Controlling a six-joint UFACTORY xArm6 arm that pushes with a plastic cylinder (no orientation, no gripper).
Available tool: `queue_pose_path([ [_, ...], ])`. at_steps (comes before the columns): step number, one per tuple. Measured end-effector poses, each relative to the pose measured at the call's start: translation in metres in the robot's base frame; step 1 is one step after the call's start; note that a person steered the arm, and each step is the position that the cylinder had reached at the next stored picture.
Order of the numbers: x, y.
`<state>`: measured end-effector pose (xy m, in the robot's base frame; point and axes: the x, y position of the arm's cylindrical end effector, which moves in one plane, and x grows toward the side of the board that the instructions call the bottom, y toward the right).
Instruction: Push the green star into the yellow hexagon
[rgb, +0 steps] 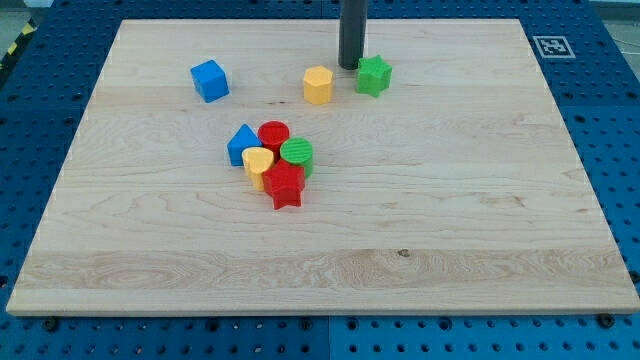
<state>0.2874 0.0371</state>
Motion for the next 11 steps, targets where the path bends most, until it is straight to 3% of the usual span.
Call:
queue_pose_path([
  [2, 0.0, -0.043],
  [4, -0.007, 0.04],
  [5, 0.016, 0.057],
  [6, 0.04, 0.055],
  [11, 0.045, 0.021],
])
